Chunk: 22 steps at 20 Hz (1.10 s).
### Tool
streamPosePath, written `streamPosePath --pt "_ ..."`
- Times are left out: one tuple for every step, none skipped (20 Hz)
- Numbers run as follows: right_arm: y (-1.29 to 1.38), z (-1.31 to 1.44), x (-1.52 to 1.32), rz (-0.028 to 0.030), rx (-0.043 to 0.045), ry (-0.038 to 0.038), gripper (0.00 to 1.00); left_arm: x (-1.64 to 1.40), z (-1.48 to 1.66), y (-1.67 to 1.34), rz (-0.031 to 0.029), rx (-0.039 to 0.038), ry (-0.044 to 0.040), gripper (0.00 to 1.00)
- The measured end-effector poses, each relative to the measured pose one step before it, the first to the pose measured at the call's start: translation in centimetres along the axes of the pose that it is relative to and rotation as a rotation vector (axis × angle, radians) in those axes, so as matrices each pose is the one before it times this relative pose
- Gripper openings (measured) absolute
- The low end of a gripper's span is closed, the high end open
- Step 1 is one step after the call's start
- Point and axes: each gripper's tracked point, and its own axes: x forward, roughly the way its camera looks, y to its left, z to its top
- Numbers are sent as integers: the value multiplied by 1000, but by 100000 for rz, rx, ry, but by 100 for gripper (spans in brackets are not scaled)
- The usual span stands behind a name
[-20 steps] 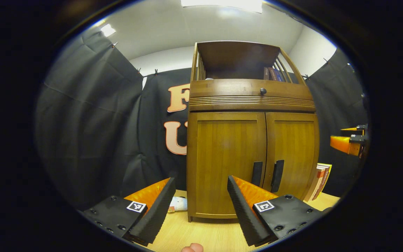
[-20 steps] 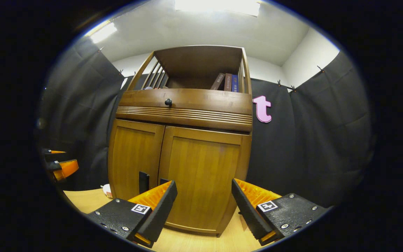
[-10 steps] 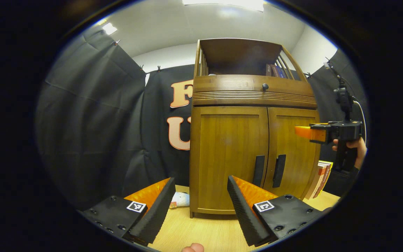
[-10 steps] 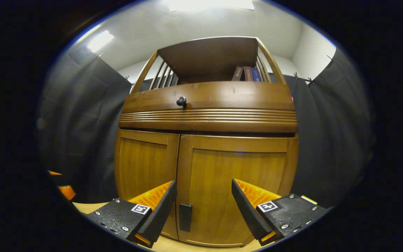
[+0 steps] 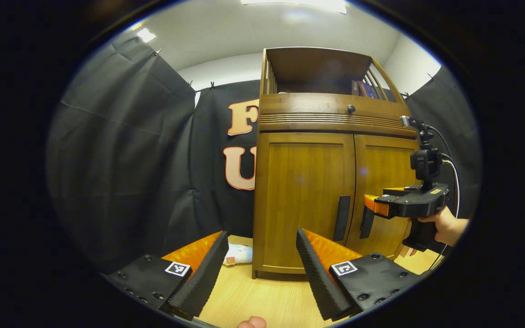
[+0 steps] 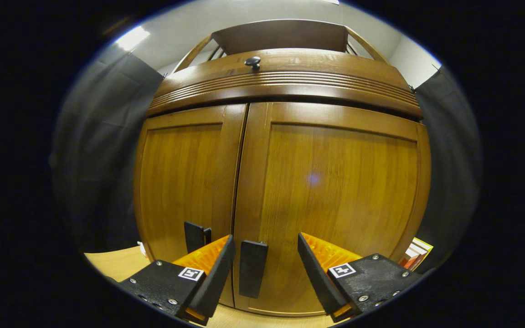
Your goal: Open the right door of the double-door shoe cabinet with the right hand, and open the left door with the left hand.
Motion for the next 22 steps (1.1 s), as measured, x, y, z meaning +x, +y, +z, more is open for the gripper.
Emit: streamPosePath --pt "87 -474 302 -713 -410 1183 88 -48 -66 92 175 11 37 93" --pt "206 -431 214 -208 130 924 80 34 67 58 -45 -299 -25 94" --pt "332 -544 258 -3 389 962 71 -75 55 117 88 -257 -106 94" --pt "237 -473 224 -438 265 850 65 8 147 81 153 -211 -172 94" --pt "176 -428 103 -672 158 754 62 -4 23 163 243 -257 -59 94" --pt "184 -239 135 -259 1306 691 50 -19 -74 140 228 -223 71 94" --pt "144 -430 115 -404 1588 846 46 -27 -150 127 447 105 229 94" --pt "27 -423 185 -915 1798 1077 39 154 -75 315 795 447 175 93" --pt "-68 262 68 -1019 2055 -1227 39 -97 29 230 760 699 107 93" --pt "-66 -111 191 -572 878 -940 34 -137 -94 281 728 527 32 93" --pt "0 236 -116 -201 352 -1607 41 -146 21 189 220 209 -139 93" --pt "7 -175 126 -44 1011 535 35 -86 70 97 83 54 -126 93" --pt "-10 65 -88 50 1397 486 35 -164 47 19 -40 132 -55 93" --pt "0 -297 3 495 452 1408 32 -62 -46 26 -10 131 -108 94" --pt "3 107 48 735 -223 -382 30 2 -75 4 -54 -27 -1 94" --pt "61 16 29 760 -688 -498 26 -4 92 -78 -202 -280 54 94" --pt "-27 21 -10 255 -1000 -397 25 22 132 -99 -426 -395 54 94" --pt "-65 -84 -5 241 -270 929 27 -165 39 -80 -542 -134 168 94" --pt "56 -130 -93 282 1147 789 20 -140 -13 -93 -505 208 1 94" --pt "16 -48 -51 471 1272 636 20 -52 -77 22 -477 325 -100 94" --pt "-19 -16 -88 345 -5 124 19 -60 34 -107 -593 125 -158 94" --pt "1 74 38 23 -846 -162 19 -220 118 -206 -793 182 -114 94"
